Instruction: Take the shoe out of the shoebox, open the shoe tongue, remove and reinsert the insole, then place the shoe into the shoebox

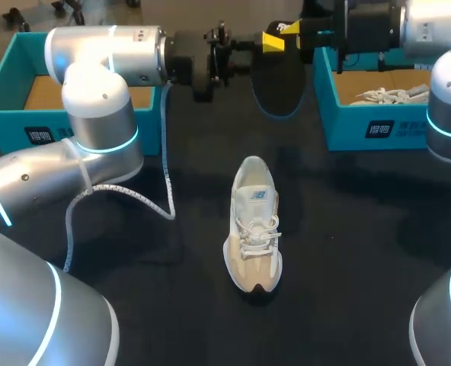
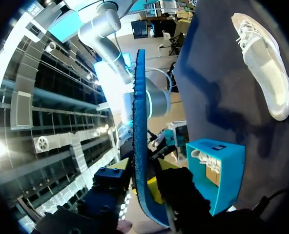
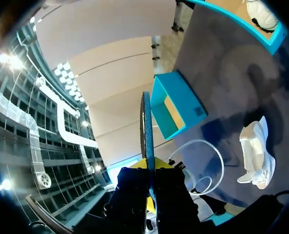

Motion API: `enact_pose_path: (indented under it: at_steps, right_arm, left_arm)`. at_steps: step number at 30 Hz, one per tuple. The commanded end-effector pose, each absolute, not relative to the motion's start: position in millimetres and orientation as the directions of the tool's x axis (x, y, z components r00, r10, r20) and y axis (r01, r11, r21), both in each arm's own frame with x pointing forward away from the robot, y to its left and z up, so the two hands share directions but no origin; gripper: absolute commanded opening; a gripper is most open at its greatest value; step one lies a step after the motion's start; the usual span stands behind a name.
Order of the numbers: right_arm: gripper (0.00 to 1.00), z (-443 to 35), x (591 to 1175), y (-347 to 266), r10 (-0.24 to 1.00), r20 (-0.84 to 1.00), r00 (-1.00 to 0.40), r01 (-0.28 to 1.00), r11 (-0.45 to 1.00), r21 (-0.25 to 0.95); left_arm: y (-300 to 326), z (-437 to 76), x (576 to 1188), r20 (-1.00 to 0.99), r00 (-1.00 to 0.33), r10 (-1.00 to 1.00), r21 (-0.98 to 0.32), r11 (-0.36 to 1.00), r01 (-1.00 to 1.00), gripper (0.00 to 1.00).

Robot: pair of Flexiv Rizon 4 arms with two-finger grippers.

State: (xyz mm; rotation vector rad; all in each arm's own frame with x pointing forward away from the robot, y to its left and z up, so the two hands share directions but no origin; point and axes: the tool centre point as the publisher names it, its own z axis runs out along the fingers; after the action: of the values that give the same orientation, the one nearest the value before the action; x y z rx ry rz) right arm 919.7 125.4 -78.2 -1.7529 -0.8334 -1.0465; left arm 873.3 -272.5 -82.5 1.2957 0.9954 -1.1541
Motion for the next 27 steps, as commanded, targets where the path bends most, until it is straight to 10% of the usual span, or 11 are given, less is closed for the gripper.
enact_pose_path:
  at_steps: [1, 11, 12, 27]
  right_arm:
    - [0.00, -79, 921, 123, 0.103, 0.900, 0.424, 0.853, -0.378, -0.359]
    - [0.03, -80, 924, 122, 0.107, 0.906, 0.410, 0.861, -0.373, -0.345]
    - [1.00, -80, 924, 121, 0.115, 0.909, 0.401, 0.861, -0.385, -0.331]
    - [1.00, -77, 898, 101, 0.185, 0.968, 0.171, 0.908, -0.412, -0.082]
  left_arm:
    - [-273, -84, 870, -0.982, 0.177, -0.068, 0.182, -0.067, 0.981, 0.00]
    - [-271, -85, 868, -0.981, 0.179, -0.077, 0.184, -0.064, 0.981, 0.00]
    - [-269, -84, 869, -0.981, 0.177, -0.080, 0.182, -0.060, 0.982, 0.00]
    - [-251, -80, 870, -0.986, 0.154, -0.067, 0.158, -0.060, 0.986, 0.00]
